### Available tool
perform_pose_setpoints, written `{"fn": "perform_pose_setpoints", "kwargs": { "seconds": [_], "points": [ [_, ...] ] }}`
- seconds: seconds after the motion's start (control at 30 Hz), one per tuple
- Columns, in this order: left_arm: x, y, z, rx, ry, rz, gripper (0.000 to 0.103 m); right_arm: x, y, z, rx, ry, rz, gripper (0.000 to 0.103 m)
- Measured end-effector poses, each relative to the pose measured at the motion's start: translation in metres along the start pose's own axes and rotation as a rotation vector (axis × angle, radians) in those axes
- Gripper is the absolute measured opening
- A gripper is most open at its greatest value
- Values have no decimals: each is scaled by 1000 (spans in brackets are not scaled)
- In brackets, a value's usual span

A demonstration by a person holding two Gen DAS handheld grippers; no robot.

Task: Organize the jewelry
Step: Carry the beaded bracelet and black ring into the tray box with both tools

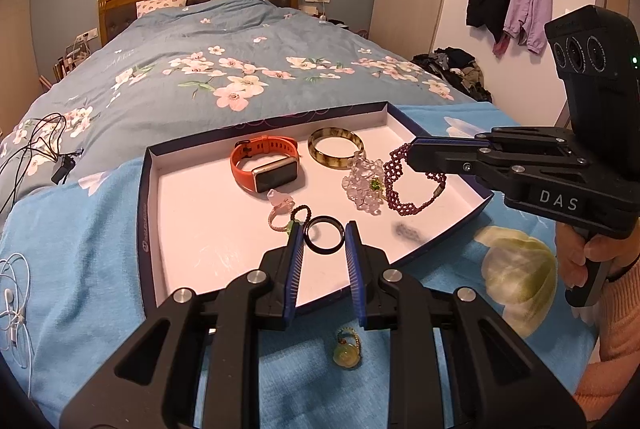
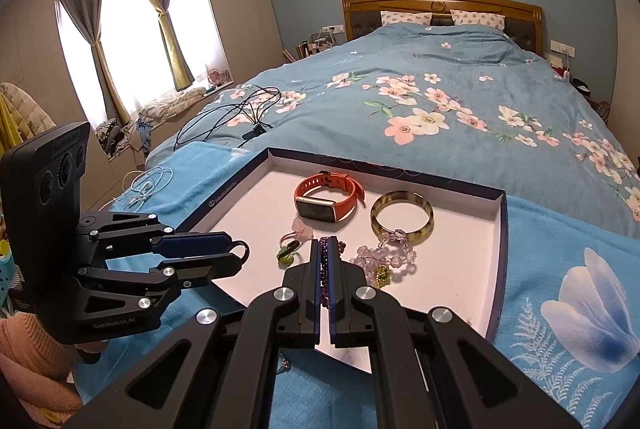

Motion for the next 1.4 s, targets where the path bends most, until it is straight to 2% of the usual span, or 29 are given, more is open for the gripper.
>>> {"fn": "perform_pose_setpoints", "kwargs": {
  "seconds": [1.03,1.4],
  "points": [
    [-2,-39,-10,-5,27,-86,22,4,-28,7,46,-39,-55,1],
    [2,-56,-11,13,22,-116,22,10,-44,25,11,-92,-73,2]
  ]
}}
Point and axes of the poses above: each gripper's, at about its wrist camera, not at the fingertips, and y roughly against the way its jaws point, z to its right, x to its top, the point moved 2 cm from there along -y, roughly the way its jaws point, and after that the axes turned 2 degrees about -y, right-handed, at the moved point
